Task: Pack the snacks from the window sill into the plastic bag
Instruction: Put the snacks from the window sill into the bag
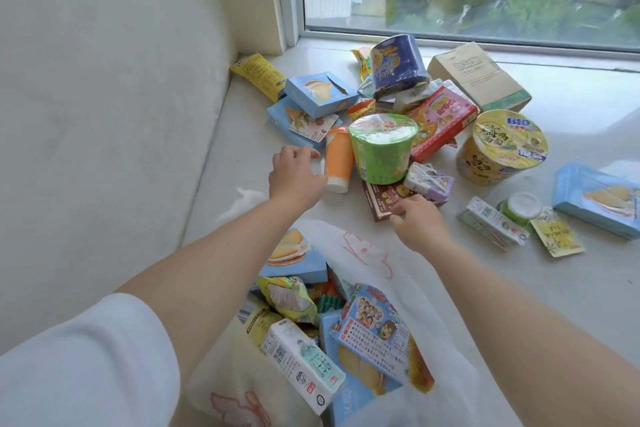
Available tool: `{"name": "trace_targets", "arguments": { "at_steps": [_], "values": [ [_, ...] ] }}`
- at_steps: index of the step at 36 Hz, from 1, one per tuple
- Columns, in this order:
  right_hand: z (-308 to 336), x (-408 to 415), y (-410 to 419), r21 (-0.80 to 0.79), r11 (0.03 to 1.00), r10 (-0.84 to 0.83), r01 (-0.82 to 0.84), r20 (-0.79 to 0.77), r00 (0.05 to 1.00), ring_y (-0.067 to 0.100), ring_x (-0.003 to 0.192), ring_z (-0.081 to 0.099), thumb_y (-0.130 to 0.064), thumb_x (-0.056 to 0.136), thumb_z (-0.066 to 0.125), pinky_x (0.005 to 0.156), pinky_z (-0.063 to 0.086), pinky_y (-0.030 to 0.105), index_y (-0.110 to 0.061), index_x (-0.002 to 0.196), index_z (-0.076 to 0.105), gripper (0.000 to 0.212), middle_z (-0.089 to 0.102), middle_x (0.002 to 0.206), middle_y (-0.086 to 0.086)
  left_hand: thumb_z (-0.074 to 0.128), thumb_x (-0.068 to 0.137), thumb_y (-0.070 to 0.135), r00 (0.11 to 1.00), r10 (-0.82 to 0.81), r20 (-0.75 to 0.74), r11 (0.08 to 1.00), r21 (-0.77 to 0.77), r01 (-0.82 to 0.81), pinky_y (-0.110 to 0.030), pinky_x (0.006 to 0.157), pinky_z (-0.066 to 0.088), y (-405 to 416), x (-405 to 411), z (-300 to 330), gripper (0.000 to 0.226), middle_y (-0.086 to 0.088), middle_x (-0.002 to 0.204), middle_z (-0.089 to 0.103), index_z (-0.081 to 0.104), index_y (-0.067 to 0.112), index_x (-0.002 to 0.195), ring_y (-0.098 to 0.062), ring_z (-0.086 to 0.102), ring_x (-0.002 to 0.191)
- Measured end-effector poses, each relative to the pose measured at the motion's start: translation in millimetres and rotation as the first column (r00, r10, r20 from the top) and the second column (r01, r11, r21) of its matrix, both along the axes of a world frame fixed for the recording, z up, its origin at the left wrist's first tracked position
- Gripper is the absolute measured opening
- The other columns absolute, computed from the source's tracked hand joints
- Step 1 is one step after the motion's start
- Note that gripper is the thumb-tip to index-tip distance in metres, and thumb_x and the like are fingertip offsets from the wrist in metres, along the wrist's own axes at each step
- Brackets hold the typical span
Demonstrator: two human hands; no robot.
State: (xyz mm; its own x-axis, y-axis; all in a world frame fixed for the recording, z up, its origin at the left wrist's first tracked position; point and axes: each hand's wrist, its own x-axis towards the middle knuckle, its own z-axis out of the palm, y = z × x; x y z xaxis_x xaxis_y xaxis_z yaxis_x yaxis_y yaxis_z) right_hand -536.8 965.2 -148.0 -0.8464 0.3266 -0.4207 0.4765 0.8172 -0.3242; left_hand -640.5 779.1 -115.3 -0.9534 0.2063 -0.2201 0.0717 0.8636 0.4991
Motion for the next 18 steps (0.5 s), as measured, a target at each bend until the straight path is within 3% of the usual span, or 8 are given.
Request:
{"name": "trace_targets", "arguments": {
  "at_steps": [6, 10, 15, 18],
  "values": [
    [-12.9, -24.8, 29.9, 0.082, 0.994, -0.069, 0.072, -0.039, 0.997, 0.029, 0.124, 0.041, -0.021, 0.091, 0.047, 0.099, 0.037, 0.038, -0.016, 0.124, 0.058, 0.035, 0.048, 0.132, 0.010, 0.053, 0.086, 0.025, 0.996, -0.006, 0.084, 1.000, 0.016, 0.004, -0.036, 0.101, 0.036, 39.7, -17.4, -21.9, 0.040, -0.005, 0.131, 0.039, 0.049, 0.023, 0.126, -0.023, 0.032, 0.128],
    [-18.8, -37.5, 48.6, 0.165, 0.980, -0.099, 0.113, -0.089, 0.991, 0.028, 0.125, 0.036, -0.018, 0.088, 0.051, 0.100, 0.034, 0.037, -0.012, 0.134, 0.044, 0.047, 0.042, 0.136, 0.011, 0.055, 0.088, 0.041, 0.968, 0.102, 0.230, 0.975, 0.170, -0.143, -0.033, 0.098, 0.038, 61.6, -30.6, -32.0, 0.045, -0.007, 0.133, 0.044, 0.051, 0.019, 0.127, -0.023, 0.045, 0.122],
    [-29.4, -48.4, 63.9, 0.228, 0.968, -0.094, 0.103, -0.051, 0.994, 0.026, 0.128, 0.034, -0.015, 0.084, 0.053, 0.101, 0.032, 0.036, -0.014, 0.142, 0.032, 0.062, 0.036, 0.142, 0.007, 0.044, 0.087, 0.065, 0.811, 0.208, 0.546, 0.886, 0.245, -0.392, -0.034, 0.103, 0.037, 85.2, -43.2, -37.9, 0.073, -0.007, 0.141, 0.043, 0.037, 0.016, 0.141, -0.027, 0.044, 0.126],
    [-38.9, -51.4, 70.4, 0.232, 0.967, -0.109, 0.108, -0.006, 0.994, 0.025, 0.131, 0.031, -0.019, 0.085, 0.055, 0.104, 0.031, 0.035, -0.015, 0.146, 0.025, 0.069, 0.032, 0.147, 0.005, 0.048, 0.084, 0.067, 0.672, 0.236, 0.702, 0.758, 0.300, -0.580, -0.043, 0.108, 0.037, 100.6, -46.7, -38.2, 0.083, -0.009, 0.148, 0.036, 0.029, 0.015, 0.145, -0.030, 0.042, 0.130]
  ]
}}
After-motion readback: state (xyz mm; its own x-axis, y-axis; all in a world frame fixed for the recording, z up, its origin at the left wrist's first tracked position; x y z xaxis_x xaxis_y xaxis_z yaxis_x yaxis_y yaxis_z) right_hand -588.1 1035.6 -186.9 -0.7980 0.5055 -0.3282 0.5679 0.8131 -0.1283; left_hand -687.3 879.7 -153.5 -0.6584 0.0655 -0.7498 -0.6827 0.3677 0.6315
